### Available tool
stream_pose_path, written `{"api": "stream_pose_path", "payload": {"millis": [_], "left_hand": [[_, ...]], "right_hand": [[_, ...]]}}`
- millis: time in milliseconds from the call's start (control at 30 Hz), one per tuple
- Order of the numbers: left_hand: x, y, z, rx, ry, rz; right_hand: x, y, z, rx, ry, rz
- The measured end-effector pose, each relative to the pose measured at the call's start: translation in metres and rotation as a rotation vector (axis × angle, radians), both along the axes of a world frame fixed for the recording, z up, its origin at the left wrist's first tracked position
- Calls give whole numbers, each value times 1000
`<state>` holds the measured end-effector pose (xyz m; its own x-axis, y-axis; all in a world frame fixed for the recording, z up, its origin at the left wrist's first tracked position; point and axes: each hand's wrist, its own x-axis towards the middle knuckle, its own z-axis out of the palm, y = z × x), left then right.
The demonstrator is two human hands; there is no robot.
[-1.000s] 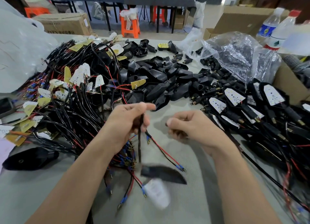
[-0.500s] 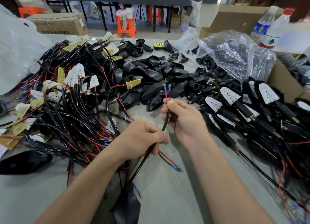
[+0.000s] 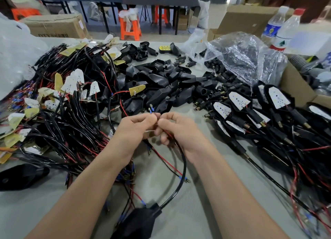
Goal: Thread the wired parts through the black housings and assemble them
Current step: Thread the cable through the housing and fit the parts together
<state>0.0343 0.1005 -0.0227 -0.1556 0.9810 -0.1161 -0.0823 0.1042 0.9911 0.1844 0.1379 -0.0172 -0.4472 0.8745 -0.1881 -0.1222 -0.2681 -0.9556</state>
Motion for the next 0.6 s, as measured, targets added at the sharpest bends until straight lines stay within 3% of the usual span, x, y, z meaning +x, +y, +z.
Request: {"api": "stream_pose_path", "payload": {"millis": [100, 233, 300, 467, 600], "left_hand": [[-2, 1, 0, 15, -21, 26], [-2, 0, -1, 42, -26, 86], [-3, -1, -3, 51, 14, 121], [1, 1, -11, 19, 79, 216], [1, -2, -10, 40, 129, 155]], "right_hand": [[-3, -3, -1, 68, -85, -15], [15, 11, -3, 492, -556, -539], [27, 17, -3, 632, -708, -635], [17, 36, -13, 542, -1170, -338], [7, 41, -16, 575, -1481, -276]]}}
